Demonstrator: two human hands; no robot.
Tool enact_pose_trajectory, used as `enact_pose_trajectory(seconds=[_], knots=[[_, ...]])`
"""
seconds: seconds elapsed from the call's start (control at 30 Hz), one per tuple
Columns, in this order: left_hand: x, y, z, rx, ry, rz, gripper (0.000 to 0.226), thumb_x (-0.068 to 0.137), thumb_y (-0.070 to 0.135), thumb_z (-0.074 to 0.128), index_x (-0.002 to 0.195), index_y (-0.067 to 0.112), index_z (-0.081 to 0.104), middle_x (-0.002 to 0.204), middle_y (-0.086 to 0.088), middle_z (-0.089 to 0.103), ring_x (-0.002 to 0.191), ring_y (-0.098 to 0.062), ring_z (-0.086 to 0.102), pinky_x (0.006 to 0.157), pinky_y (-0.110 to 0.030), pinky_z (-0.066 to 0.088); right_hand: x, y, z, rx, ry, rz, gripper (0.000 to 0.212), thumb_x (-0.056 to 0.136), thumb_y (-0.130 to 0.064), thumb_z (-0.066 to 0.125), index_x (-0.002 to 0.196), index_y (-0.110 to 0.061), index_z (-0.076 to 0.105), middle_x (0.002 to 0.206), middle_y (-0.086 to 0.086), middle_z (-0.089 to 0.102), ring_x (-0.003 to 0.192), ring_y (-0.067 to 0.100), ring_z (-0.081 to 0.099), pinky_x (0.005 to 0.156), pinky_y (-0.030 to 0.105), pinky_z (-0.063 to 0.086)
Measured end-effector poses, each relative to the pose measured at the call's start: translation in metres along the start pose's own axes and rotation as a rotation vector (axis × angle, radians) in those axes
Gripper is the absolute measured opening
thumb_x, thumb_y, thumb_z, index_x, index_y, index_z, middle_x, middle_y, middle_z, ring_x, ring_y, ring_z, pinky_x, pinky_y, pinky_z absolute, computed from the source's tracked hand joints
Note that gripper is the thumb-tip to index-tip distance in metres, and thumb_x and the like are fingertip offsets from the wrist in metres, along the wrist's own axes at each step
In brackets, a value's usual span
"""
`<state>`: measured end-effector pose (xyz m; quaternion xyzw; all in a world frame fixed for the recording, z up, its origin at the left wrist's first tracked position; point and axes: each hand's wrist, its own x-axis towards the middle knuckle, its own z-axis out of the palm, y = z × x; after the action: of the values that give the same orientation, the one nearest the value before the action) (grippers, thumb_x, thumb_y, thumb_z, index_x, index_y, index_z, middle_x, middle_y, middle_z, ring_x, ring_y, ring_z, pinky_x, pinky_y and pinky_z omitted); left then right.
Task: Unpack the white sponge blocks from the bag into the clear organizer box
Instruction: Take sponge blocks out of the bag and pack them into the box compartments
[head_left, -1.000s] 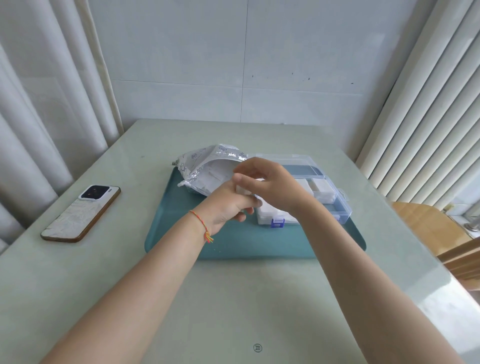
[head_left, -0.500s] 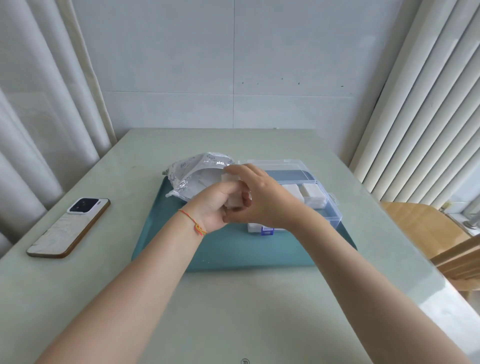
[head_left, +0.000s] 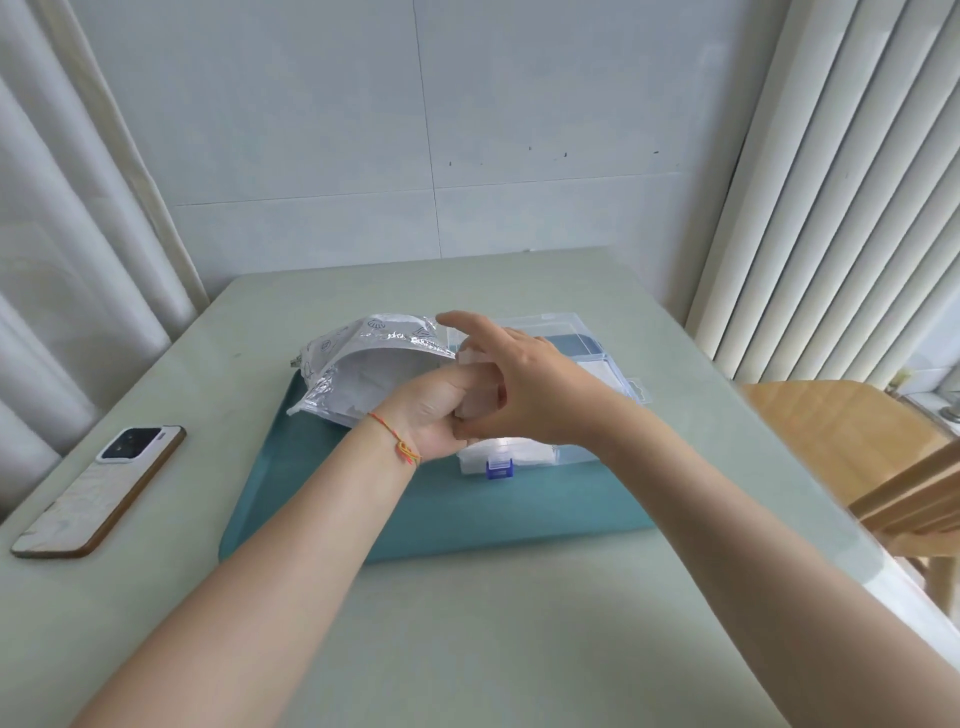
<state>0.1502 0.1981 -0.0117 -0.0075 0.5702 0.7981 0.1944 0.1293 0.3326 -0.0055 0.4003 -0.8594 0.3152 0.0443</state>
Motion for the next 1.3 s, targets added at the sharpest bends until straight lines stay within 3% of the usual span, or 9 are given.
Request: enact_pose_trajectory(seconds=[0.17, 0.27, 0.4, 0.53, 0.6, 0.67, 0.9, 1.07, 1.3], knots=[[0.009, -0.005, -0.005, -0.001, -0.051, -0.030, 0.012, 0.074, 0.012, 0.067, 0.076, 0.020, 0.060, 0.066, 0.005, 0.053, 0.056, -0.008, 0.049, 0.047, -0.017, 0.032, -0.004, 0.020, -0.024, 0.378, -0.001, 0.193, 0.044, 0.083, -0.025, 0.064, 0.125, -0.027, 0.056, 0.126, -0.010, 0.058, 0.119, 0.003, 0.052, 0.096, 0.022, 0.044], [0.011, -0.006, -0.006, 0.095, -0.128, -0.027, 0.025, 0.071, 0.003, 0.070, 0.086, 0.019, 0.058, 0.071, 0.004, 0.052, 0.060, -0.008, 0.050, 0.048, -0.017, 0.028, -0.003, 0.033, -0.028, 0.400, 0.009, 0.283, 0.025, 0.087, -0.013, 0.060, 0.107, -0.026, 0.066, 0.115, -0.010, 0.065, 0.112, 0.006, 0.058, 0.101, 0.030, 0.046], [0.015, -0.006, 0.002, 0.178, -0.177, 0.011, 0.031, 0.075, -0.004, 0.061, 0.100, 0.015, 0.063, 0.074, -0.001, 0.054, 0.072, -0.013, 0.057, 0.053, -0.018, 0.035, -0.004, 0.040, -0.023, 0.374, -0.005, 0.270, 0.013, 0.088, -0.014, 0.064, 0.100, -0.020, 0.066, 0.105, -0.011, 0.068, 0.102, 0.001, 0.063, 0.091, 0.022, 0.050], [0.016, -0.005, 0.001, 0.254, -0.103, 0.025, 0.029, 0.072, 0.004, 0.067, 0.099, 0.010, 0.064, 0.086, -0.005, 0.066, 0.087, -0.019, 0.066, 0.064, -0.020, 0.048, -0.004, 0.043, -0.028, 0.429, 0.096, 0.322, 0.007, 0.087, -0.017, 0.068, 0.093, -0.014, 0.066, 0.089, -0.006, 0.069, 0.081, 0.009, 0.066, 0.077, 0.026, 0.053], [0.015, -0.002, 0.000, 0.336, -0.008, 0.056, 0.029, 0.073, 0.007, 0.068, 0.102, 0.011, 0.062, 0.088, -0.004, 0.066, 0.082, -0.016, 0.066, 0.063, -0.021, 0.048, -0.006, 0.042, -0.035, 0.473, 0.240, 0.353, 0.003, 0.087, -0.012, 0.068, 0.089, -0.012, 0.066, 0.078, -0.003, 0.066, 0.065, 0.004, 0.058, 0.066, 0.021, 0.049], [0.014, 0.001, -0.003, 0.416, 0.133, 0.062, 0.022, 0.085, 0.005, 0.062, 0.105, 0.013, 0.060, 0.088, -0.004, 0.063, 0.073, -0.014, 0.063, 0.058, -0.021, 0.046, -0.009, 0.045, -0.041, 0.508, 0.306, 0.421, 0.005, 0.087, -0.009, 0.069, 0.091, -0.011, 0.068, 0.078, 0.002, 0.068, 0.066, 0.010, 0.060, 0.071, 0.032, 0.054], [0.017, -0.004, -0.007, 0.821, 0.429, 0.132, 0.016, 0.087, 0.005, 0.049, 0.094, 0.012, 0.062, 0.073, 0.000, 0.061, 0.059, -0.015, 0.059, 0.052, -0.023, 0.043, -0.018, 0.044, -0.026, 0.374, 0.065, 0.649, 0.025, 0.083, -0.016, 0.077, 0.102, -0.011, 0.062, 0.074, 0.009, 0.071, 0.048, 0.004, 0.058, 0.050, 0.018, 0.043], [0.017, -0.013, -0.008, 1.021, 0.415, 0.156, 0.015, 0.083, 0.009, 0.053, 0.083, 0.020, 0.063, 0.071, 0.000, 0.068, 0.068, -0.017, 0.063, 0.073, -0.033, 0.055, -0.017, 0.045, -0.009, 0.182, 0.041, 0.712, 0.022, 0.081, -0.023, 0.077, 0.085, -0.015, 0.057, 0.061, -0.003, 0.065, 0.043, 0.001, 0.051, 0.043, 0.016, 0.032], [0.012, -0.013, 0.001, 1.386, 0.267, 0.200, 0.023, 0.086, 0.010, 0.055, 0.093, 0.021, 0.074, 0.077, 0.010, 0.061, 0.069, -0.010, 0.053, 0.069, -0.023, 0.043, -0.017, 0.041, 0.005, 0.058, 0.005, 0.710, 0.012, 0.078, -0.019, 0.076, 0.073, -0.015, 0.065, 0.061, -0.002, 0.061, 0.050, 0.006, 0.052, 0.051, 0.020, 0.039]])
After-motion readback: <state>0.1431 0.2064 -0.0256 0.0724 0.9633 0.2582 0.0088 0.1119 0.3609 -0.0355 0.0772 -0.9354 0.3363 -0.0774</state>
